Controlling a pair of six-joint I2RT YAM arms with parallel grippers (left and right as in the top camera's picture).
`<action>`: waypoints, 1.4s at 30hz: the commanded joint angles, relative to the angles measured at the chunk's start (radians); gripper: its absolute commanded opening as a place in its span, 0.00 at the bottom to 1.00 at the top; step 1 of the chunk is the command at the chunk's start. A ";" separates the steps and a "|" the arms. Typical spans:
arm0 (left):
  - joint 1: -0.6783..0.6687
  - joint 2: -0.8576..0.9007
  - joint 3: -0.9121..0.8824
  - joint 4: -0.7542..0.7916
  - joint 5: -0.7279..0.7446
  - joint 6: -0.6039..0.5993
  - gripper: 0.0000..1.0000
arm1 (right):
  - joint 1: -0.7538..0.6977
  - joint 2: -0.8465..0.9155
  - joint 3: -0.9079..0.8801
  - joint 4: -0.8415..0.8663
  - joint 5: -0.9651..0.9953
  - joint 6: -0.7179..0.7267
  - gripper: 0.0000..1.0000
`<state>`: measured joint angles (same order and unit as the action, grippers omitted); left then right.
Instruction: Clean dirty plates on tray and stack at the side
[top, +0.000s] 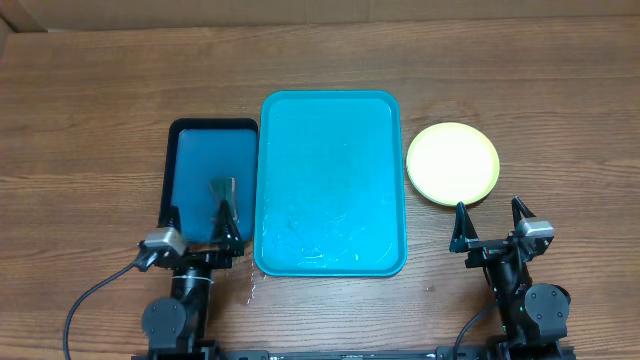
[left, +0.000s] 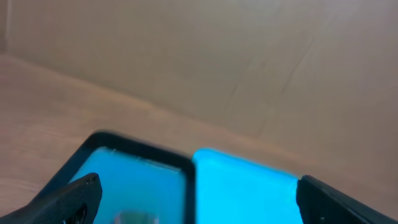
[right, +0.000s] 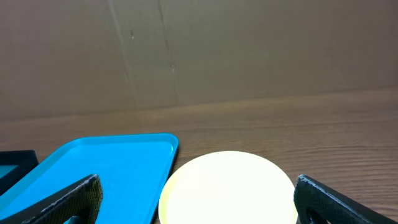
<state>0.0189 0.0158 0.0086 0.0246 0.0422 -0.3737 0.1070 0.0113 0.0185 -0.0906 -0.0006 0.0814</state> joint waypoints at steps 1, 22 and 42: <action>-0.009 -0.012 -0.004 -0.058 0.014 0.190 1.00 | 0.002 -0.008 -0.010 0.006 -0.002 -0.003 1.00; -0.006 -0.011 -0.004 -0.100 0.007 0.351 1.00 | 0.002 -0.008 -0.010 0.006 -0.002 -0.004 1.00; -0.006 -0.011 -0.004 -0.100 0.007 0.351 1.00 | 0.002 -0.008 -0.010 0.006 -0.002 -0.003 1.00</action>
<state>0.0189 0.0151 0.0086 -0.0750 0.0418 -0.0479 0.1070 0.0109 0.0185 -0.0902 -0.0006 0.0818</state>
